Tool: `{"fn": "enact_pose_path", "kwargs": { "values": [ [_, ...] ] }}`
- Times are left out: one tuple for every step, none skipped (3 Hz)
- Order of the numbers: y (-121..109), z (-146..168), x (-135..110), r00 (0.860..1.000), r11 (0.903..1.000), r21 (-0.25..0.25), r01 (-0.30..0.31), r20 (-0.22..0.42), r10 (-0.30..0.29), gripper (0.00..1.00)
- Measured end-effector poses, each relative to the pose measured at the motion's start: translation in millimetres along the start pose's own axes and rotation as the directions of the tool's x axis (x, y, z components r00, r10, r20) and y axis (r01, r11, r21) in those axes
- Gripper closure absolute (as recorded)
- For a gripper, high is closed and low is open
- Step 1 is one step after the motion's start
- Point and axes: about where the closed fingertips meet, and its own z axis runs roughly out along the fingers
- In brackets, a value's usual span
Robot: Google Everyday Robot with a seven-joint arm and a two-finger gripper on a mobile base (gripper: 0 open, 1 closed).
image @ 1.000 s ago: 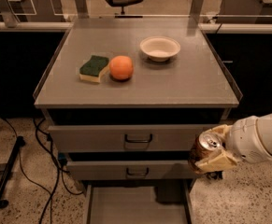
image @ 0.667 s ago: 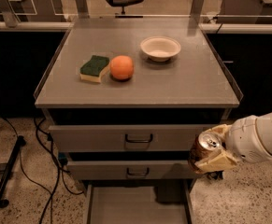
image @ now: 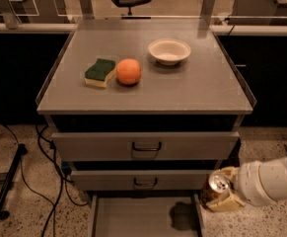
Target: Place orange can into bottom drawer
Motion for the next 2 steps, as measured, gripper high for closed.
{"fn": "enact_pose_path", "kwargs": {
  "values": [
    [12, 42, 41, 0.999, 0.9990, -0.020, -0.040, 0.022, 0.040, 1.00],
    [36, 102, 86, 0.994, 0.9946, -0.067, -0.079, 0.069, 0.084, 1.00]
  ]
}}
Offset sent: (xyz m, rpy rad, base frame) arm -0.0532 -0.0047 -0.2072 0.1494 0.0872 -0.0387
